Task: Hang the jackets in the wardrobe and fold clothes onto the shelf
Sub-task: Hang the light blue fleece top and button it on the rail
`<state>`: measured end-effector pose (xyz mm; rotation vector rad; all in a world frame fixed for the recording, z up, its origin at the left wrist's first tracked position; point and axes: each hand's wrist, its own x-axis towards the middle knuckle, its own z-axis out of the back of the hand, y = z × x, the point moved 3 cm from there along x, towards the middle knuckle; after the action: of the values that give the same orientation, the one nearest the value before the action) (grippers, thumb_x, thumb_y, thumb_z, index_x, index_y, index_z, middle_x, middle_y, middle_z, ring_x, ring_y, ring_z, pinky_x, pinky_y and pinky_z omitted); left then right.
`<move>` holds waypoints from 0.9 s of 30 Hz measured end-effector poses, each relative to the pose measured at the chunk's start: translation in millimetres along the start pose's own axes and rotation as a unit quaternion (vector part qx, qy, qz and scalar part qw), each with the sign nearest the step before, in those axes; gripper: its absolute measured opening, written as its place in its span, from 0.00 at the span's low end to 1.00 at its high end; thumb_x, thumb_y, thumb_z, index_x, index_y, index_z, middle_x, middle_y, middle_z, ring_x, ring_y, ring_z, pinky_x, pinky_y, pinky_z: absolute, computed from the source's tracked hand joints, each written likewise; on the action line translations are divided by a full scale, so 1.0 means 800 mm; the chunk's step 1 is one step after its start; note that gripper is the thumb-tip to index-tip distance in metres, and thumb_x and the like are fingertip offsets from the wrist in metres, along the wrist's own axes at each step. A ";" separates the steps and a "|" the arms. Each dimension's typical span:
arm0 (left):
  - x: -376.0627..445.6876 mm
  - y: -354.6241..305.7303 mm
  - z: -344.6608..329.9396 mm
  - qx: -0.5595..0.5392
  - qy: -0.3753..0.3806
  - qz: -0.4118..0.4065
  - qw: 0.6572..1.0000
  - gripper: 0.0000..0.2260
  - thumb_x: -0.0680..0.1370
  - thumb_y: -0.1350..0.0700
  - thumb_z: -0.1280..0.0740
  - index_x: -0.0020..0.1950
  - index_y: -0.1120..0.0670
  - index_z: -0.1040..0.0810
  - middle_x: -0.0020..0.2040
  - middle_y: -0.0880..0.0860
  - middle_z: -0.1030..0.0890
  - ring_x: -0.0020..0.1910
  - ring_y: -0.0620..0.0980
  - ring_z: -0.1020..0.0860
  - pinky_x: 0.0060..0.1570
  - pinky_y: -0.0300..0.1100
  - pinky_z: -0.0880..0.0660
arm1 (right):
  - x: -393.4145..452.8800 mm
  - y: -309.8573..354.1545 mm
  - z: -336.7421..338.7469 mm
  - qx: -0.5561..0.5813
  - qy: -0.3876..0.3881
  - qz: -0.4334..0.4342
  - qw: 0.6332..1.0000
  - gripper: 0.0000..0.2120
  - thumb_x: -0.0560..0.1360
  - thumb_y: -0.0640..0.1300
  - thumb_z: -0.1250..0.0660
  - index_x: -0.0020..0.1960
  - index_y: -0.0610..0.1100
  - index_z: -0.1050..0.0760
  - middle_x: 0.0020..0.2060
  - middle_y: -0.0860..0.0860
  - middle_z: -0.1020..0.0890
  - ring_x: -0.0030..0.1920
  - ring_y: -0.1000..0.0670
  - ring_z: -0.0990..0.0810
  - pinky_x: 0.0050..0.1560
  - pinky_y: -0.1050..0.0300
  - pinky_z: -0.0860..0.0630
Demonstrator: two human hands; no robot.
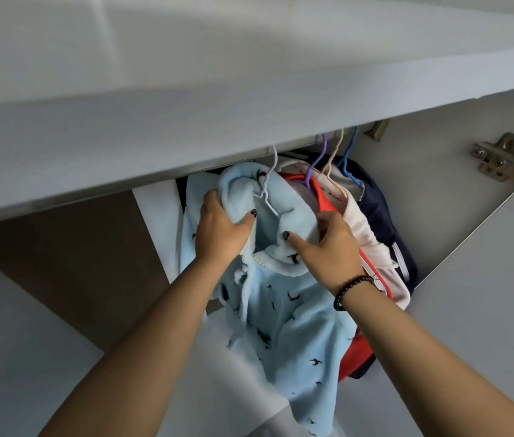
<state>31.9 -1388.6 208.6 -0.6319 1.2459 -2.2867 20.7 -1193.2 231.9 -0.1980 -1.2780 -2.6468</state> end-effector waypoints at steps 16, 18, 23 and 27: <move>0.036 -0.013 0.028 0.221 -0.047 -0.132 0.965 0.23 0.70 0.53 0.27 0.57 0.63 0.28 0.55 0.63 0.24 0.56 0.64 0.25 0.48 0.53 0.25 | -0.002 0.011 -0.008 0.172 0.145 -0.110 0.968 0.12 0.67 0.43 0.24 0.46 0.38 0.22 0.41 0.42 0.17 0.42 0.42 0.18 0.44 0.46 0.21; 0.036 -0.017 0.024 0.132 -0.027 -0.131 0.982 0.19 0.72 0.56 0.28 0.57 0.64 0.28 0.53 0.62 0.22 0.53 0.63 0.23 0.45 0.47 0.26 | -0.001 0.013 -0.008 0.216 0.150 -0.116 0.958 0.13 0.69 0.46 0.24 0.44 0.37 0.21 0.37 0.43 0.18 0.37 0.43 0.21 0.39 0.49 0.24; 0.046 -0.018 0.031 0.061 -0.033 -0.065 0.995 0.19 0.71 0.59 0.28 0.58 0.64 0.29 0.53 0.59 0.20 0.54 0.59 0.21 0.45 0.41 0.29 | 0.011 0.011 -0.008 0.260 0.110 -0.133 0.950 0.10 0.72 0.41 0.28 0.45 0.35 0.25 0.37 0.43 0.24 0.39 0.46 0.25 0.40 0.46 0.26; 0.045 -0.014 0.038 0.071 -0.044 -0.070 0.994 0.21 0.70 0.60 0.26 0.58 0.64 0.28 0.54 0.60 0.20 0.55 0.60 0.21 0.47 0.44 0.25 | 0.014 0.012 -0.012 0.176 0.065 -0.078 0.979 0.17 0.68 0.46 0.25 0.51 0.45 0.30 0.41 0.52 0.21 0.39 0.52 0.21 0.42 0.59 0.21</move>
<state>19.4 -1423.9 239.5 -0.7799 1.0178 -2.4067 11.9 -1207.6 235.6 0.1309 -1.7448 -2.4479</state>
